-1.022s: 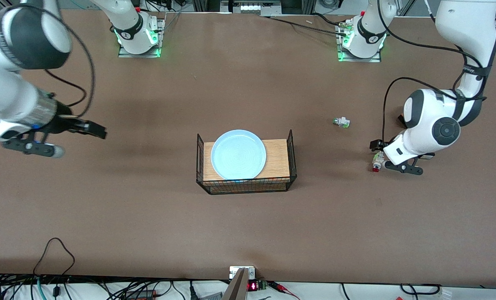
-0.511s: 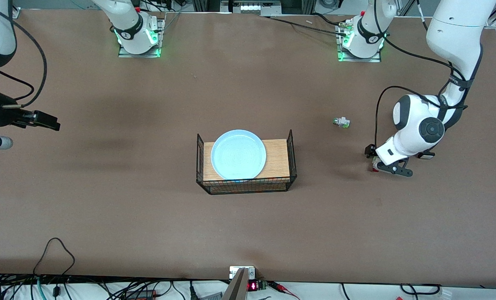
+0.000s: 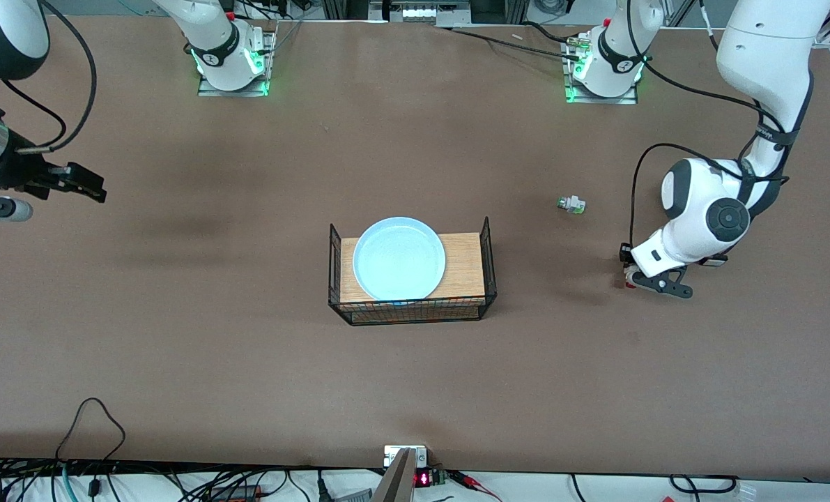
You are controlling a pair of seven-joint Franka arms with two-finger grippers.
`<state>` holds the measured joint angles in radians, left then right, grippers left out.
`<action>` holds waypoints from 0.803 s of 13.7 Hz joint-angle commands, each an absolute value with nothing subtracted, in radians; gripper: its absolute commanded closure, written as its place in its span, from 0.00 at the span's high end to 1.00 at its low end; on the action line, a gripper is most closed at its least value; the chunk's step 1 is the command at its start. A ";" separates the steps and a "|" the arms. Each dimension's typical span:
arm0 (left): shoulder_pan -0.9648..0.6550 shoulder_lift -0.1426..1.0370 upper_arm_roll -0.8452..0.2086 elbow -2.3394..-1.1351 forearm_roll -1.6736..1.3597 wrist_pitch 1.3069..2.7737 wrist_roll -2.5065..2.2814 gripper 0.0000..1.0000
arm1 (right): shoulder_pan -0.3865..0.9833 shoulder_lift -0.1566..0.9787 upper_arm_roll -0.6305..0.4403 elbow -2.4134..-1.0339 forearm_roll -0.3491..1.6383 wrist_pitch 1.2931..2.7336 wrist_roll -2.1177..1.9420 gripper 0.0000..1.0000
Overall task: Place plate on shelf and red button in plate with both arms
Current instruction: 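Grasp the red-capped button with the left gripper and lift it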
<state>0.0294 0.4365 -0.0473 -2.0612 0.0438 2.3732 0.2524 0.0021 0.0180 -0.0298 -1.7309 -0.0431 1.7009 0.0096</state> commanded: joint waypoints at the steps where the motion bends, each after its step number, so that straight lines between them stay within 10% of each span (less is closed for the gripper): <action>1: 0.029 0.336 -0.122 -1.915 0.060 2.046 0.267 0.14 | -0.006 -0.003 -0.031 -1.706 -0.049 1.657 -0.009 1.00; 6: 0.026 0.330 -0.287 -1.551 -0.058 1.628 0.232 0.14 | -0.002 -0.006 -0.040 -1.684 -0.046 1.640 -0.012 1.00; 11: -0.119 0.406 -0.370 -1.363 -0.301 1.760 -0.015 0.13 | 0.009 0.003 -0.034 -1.661 -0.040 1.588 -0.006 1.00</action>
<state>-0.0294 0.3214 -0.3640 -1.4892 -0.2863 1.7081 0.0825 0.0034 -0.0011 -0.0399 -1.6834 -0.0427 1.6167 -0.0030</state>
